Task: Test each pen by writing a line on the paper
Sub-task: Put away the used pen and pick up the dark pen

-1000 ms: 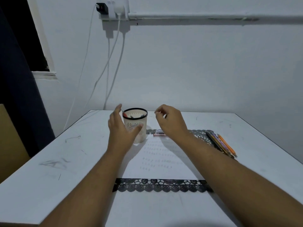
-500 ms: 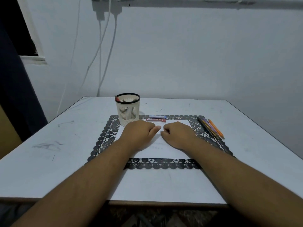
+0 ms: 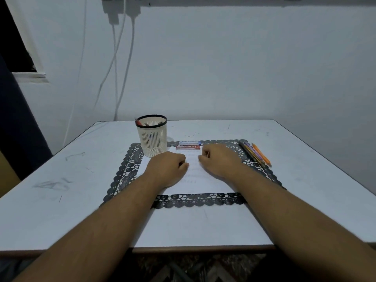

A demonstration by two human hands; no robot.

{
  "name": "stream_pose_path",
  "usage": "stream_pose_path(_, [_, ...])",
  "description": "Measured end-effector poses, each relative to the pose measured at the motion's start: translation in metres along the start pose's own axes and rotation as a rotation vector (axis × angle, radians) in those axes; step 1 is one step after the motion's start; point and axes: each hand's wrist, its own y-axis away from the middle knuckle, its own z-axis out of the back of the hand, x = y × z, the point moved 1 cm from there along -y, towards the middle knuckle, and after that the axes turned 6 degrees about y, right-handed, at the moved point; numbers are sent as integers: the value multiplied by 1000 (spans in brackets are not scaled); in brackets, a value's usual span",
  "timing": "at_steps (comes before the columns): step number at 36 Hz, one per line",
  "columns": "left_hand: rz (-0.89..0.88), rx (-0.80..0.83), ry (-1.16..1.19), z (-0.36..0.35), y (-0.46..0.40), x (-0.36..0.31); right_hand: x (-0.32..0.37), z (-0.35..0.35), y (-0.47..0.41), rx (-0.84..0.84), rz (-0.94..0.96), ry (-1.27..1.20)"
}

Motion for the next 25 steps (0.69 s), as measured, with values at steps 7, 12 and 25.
stream_pose_path(7, [-1,3,25,-1,3,1,-65,40,-8,-175,-386,65])
stream_pose_path(12, [11,9,47,2,2,-1,-98,50,-5,9,-586,113])
stream_pose_path(25, [4,11,68,3,4,-1,-109,48,-5,-19,-617,69])
